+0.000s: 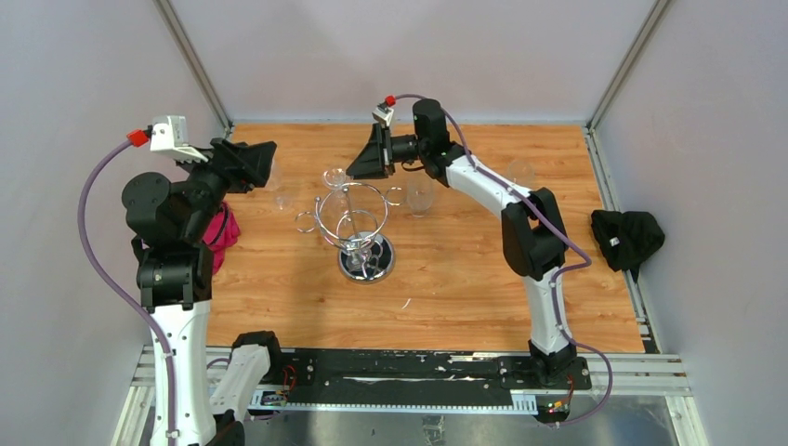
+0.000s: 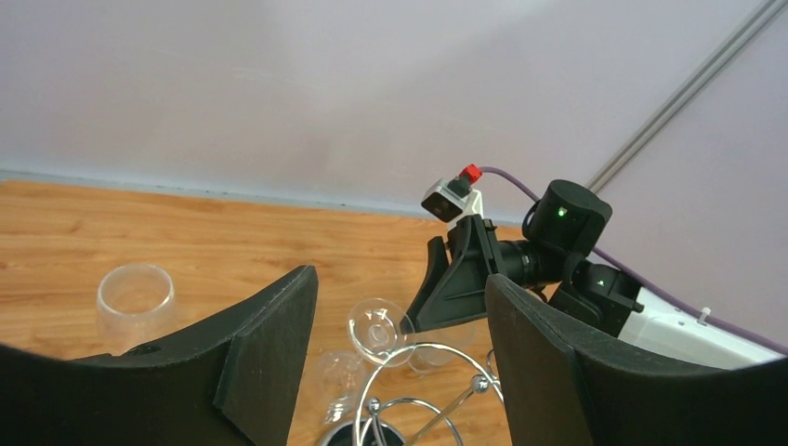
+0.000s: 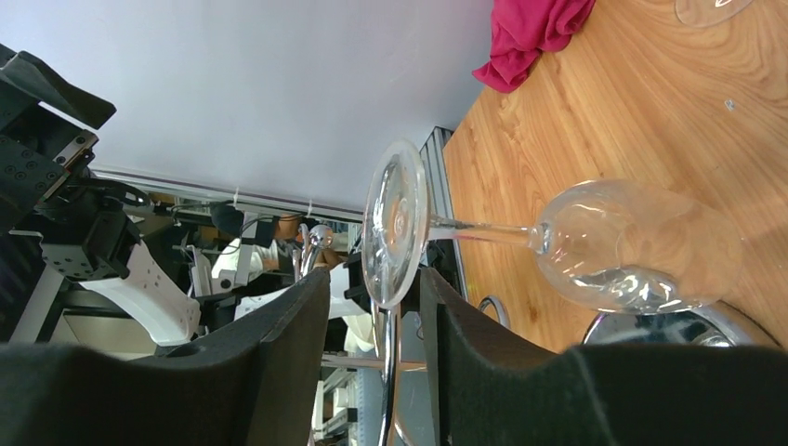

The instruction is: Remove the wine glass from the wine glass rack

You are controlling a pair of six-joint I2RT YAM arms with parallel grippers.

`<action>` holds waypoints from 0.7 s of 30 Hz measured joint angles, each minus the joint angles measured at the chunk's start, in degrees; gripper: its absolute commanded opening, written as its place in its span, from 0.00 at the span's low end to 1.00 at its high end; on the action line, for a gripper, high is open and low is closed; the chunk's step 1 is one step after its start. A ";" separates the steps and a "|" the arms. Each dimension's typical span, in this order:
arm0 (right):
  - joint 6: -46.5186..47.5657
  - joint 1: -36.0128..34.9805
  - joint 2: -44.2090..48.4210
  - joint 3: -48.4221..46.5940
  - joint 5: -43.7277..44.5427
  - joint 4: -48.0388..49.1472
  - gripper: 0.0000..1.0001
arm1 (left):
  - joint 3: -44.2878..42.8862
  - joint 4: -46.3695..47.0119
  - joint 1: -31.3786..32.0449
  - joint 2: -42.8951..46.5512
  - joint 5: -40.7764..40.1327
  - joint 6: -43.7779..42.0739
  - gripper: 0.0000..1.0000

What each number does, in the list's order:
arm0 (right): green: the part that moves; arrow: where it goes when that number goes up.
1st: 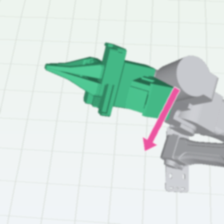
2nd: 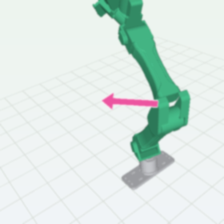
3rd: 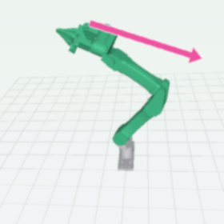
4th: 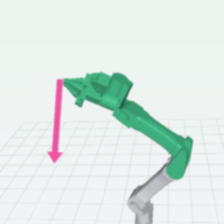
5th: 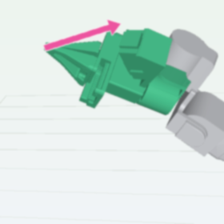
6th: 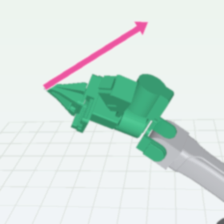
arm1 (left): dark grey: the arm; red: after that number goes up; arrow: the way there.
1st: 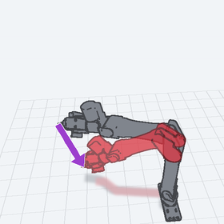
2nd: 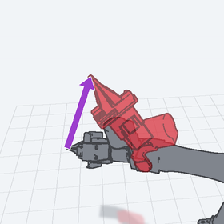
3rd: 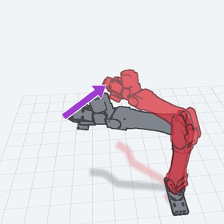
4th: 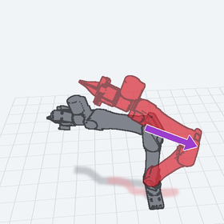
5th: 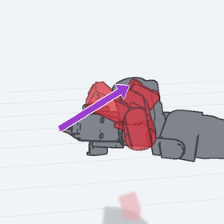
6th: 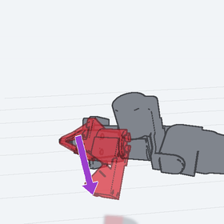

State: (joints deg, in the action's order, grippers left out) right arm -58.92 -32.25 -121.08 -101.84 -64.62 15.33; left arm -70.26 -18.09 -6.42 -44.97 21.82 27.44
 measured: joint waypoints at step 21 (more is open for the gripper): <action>-2.97 -0.72 -3.45 -2.73 -0.87 0.59 0.00 | 0.85 -0.96 0.00 0.42 -1.14 -1.31 0.72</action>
State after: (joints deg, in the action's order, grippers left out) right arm -61.89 -32.97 -124.53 -104.57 -65.49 15.92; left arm -69.41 -19.05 -6.42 -44.56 20.69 26.13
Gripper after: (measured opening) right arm 0.031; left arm 0.719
